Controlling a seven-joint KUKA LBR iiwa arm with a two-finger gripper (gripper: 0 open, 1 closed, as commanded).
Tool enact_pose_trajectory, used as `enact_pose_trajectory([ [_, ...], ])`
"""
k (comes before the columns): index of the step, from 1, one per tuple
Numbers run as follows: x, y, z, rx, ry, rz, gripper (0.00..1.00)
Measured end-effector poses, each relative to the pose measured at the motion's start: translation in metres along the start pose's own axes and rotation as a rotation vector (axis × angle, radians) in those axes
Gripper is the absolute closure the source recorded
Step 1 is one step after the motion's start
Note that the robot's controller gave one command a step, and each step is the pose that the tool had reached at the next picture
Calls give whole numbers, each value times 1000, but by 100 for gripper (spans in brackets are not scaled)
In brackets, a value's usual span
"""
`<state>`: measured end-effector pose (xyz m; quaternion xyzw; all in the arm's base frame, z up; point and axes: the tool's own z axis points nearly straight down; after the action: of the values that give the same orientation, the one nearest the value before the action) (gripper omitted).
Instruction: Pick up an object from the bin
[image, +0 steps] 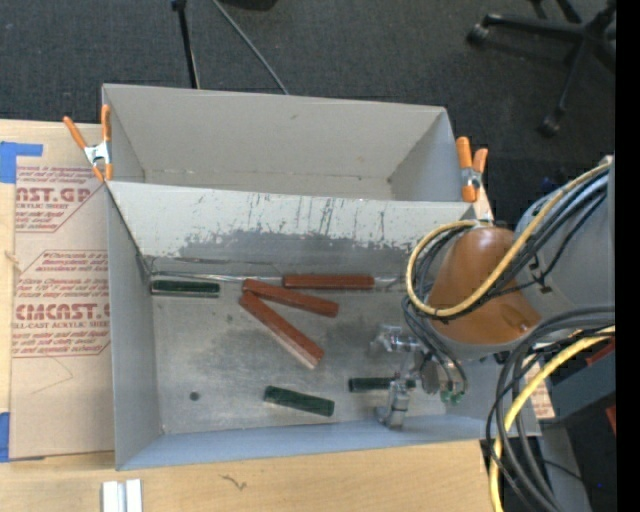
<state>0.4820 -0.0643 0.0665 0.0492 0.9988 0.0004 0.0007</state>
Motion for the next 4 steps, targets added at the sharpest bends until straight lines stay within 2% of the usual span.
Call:
enact_pose_trajectory([
  [1,3,5,-35,0,-1,34,0],
  [2,1,-2,-33,1,1,30,0],
  [3,-1,-2,-3,0,1,199,0],
  [4,-1,-1,-2,0,1,199,0],
])
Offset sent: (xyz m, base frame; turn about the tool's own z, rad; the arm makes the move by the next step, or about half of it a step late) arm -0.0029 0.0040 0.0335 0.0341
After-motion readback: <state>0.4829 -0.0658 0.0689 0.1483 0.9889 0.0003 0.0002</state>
